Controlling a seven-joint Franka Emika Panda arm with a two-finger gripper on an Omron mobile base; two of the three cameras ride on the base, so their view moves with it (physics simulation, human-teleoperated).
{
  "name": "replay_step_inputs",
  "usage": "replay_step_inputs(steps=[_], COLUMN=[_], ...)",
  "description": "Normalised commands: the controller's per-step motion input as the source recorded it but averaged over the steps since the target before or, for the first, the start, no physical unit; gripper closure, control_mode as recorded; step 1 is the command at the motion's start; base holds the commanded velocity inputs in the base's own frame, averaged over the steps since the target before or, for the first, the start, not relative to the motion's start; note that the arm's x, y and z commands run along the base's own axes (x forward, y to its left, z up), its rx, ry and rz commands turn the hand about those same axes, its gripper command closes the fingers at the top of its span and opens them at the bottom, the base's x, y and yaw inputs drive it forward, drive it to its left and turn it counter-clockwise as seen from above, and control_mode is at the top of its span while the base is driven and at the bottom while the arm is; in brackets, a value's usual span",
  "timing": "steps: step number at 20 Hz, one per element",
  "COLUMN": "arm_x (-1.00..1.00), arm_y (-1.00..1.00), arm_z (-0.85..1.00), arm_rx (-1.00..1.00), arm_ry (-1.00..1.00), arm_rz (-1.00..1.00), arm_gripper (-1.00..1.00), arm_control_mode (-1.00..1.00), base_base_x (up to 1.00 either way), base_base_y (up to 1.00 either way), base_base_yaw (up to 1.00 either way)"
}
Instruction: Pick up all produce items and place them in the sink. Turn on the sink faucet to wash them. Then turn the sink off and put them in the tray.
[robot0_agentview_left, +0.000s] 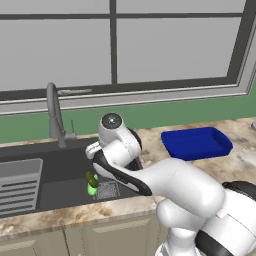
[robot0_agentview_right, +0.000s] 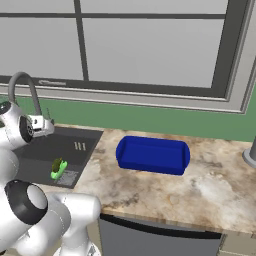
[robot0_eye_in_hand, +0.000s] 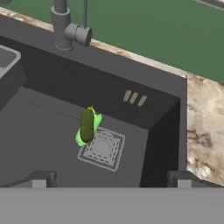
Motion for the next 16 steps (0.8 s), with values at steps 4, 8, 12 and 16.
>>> replay_step_inputs(steps=[4,8,12,16], arm_x=[0.00,0.06,0.21,0.04], arm_y=[0.00,0.00,0.00,0.00], arm_z=[0.00,0.00,0.00,0.00], arm_rx=[0.11,0.16,0.05,0.00], arm_ry=[-0.17,-0.12,-0.11,-0.10], arm_rz=[0.13,0.17,0.09,0.02], arm_gripper=[-1.00,-1.00,-1.00,-1.00], arm_control_mode=[-1.00,-1.00,-1.00,-1.00], base_base_x=[0.00,0.00,0.00,0.00], base_base_y=[0.00,0.00,0.00,0.00], base_base_yaw=[0.00,0.00,0.00,0.00])
